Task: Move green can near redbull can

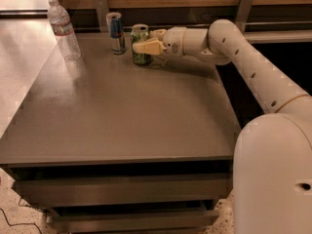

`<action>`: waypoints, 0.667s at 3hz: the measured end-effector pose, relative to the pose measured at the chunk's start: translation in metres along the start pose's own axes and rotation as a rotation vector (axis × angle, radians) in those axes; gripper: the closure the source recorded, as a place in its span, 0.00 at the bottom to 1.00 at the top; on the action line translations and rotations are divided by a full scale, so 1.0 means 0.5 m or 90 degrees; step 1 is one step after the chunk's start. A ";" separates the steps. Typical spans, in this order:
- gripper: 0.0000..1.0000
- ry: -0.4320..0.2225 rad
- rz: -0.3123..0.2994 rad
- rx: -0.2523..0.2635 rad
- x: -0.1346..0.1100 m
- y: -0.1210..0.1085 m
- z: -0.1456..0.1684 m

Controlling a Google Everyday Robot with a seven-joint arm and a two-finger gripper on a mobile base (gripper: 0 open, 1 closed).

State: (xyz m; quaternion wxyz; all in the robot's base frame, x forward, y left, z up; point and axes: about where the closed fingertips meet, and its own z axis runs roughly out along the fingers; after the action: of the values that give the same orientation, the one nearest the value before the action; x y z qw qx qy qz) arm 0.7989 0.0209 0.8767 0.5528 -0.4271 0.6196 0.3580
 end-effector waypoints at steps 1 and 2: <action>0.38 0.000 0.000 -0.003 0.000 0.003 0.006; 0.07 -0.001 0.001 -0.007 0.001 0.008 0.015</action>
Offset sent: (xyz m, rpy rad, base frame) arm -0.0003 0.0033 -0.0006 0.0008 0.0011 0.0044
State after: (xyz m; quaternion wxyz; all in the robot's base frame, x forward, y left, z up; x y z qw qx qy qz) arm 0.7982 0.0292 0.8753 0.5502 -0.4295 0.6176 0.3623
